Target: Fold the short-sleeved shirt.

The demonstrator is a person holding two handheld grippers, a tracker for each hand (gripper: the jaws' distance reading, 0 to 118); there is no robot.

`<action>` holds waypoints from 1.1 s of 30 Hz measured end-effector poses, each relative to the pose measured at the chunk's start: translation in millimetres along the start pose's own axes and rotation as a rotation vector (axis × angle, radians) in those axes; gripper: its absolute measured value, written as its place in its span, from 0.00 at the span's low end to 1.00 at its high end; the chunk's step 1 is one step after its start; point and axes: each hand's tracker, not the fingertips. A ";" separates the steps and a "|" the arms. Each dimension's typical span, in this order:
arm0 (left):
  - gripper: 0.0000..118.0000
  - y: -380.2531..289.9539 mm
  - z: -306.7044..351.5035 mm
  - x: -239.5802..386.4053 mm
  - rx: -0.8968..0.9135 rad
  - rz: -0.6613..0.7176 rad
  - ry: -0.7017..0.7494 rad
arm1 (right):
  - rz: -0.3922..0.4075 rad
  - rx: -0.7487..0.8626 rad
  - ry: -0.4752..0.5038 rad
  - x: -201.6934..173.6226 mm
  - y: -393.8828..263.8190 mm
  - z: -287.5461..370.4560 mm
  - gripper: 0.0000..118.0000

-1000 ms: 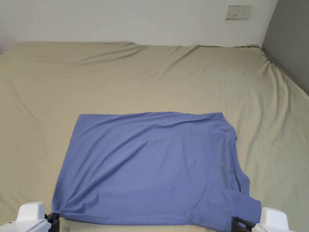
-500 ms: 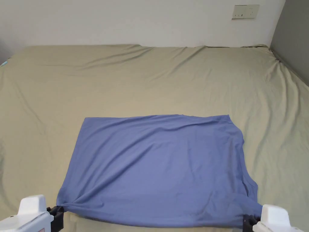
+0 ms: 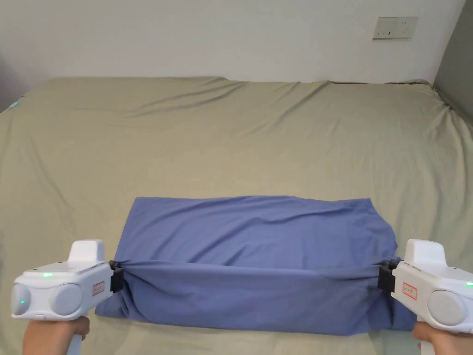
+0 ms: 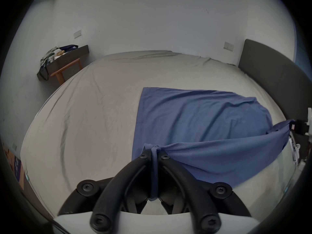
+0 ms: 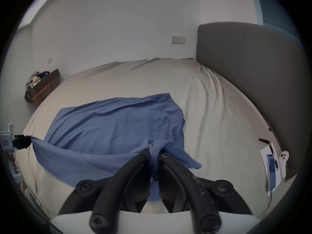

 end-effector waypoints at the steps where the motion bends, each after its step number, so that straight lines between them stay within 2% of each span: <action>1: 0.05 4.1 -11.4 2.3 -0.012 -0.018 0.004 | -0.004 -0.024 -0.010 -0.1 4.2 -12.7 0.09; 6: 0.05 13.8 -66.6 11.7 -0.092 -0.056 0.016 | -0.003 -0.155 -0.037 -2.2 10.9 -74.6 0.09; 11: 0.05 0.8 -94.6 13.4 -0.191 -0.049 0.016 | -0.070 -0.273 -0.044 3.8 -8.1 -111.4 0.10; 13: 0.06 -4.9 -92.5 13.4 -0.182 -0.049 0.016 | -0.086 -0.264 -0.038 5.0 -16.4 -110.4 0.10; 14: 0.09 -4.8 -89.7 13.2 -0.170 -0.047 0.019 | -0.093 -0.241 -0.042 4.3 -18.1 -106.3 0.14; 15: 0.14 -2.2 -84.3 13.4 -0.167 -0.043 0.024 | -0.092 -0.238 -0.051 3.3 -16.5 -102.7 0.17; 17: 0.46 4.5 -76.6 7.8 -0.174 0.006 0.013 | -0.095 -0.229 -0.052 -5.4 -11.8 -80.2 0.27; 18: 0.63 8.1 -69.5 4.4 -0.164 0.049 -0.021 | -0.105 -0.196 -0.042 -6.9 -8.6 -69.4 0.27; 19: 0.83 11.3 -61.0 1.9 -0.140 0.086 -0.045 | -0.112 -0.155 -0.034 -8.5 -4.9 -58.6 0.34; 20: 0.93 14.3 -48.1 0.4 -0.101 0.117 -0.068 | -0.113 -0.108 -0.026 -10.4 0.0 -45.2 0.49; 22: 0.96 21.1 -20.3 -1.2 -0.006 0.157 -0.102 | -0.114 -0.021 0.000 -5.0 8.8 -23.8 0.83; 23: 0.96 26.0 -3.9 0.5 0.037 0.163 -0.111 | -0.116 0.033 0.016 -6.6 14.0 -6.3 0.90; 24: 0.96 30.1 12.5 1.6 0.076 0.164 -0.117 | -0.119 0.097 0.028 -5.6 18.2 8.6 0.94; 27: 0.96 37.9 59.2 7.5 0.216 0.133 -0.143 | -0.094 0.250 0.056 -8.1 27.8 57.2 0.96; 29: 1.00 38.0 91.0 13.5 0.306 0.098 -0.153 | -0.078 0.335 0.059 -11.6 29.0 87.6 1.00; 33: 1.00 24.3 142.9 29.2 0.479 0.035 -0.142 | -0.038 0.491 0.051 -23.3 17.9 141.2 1.00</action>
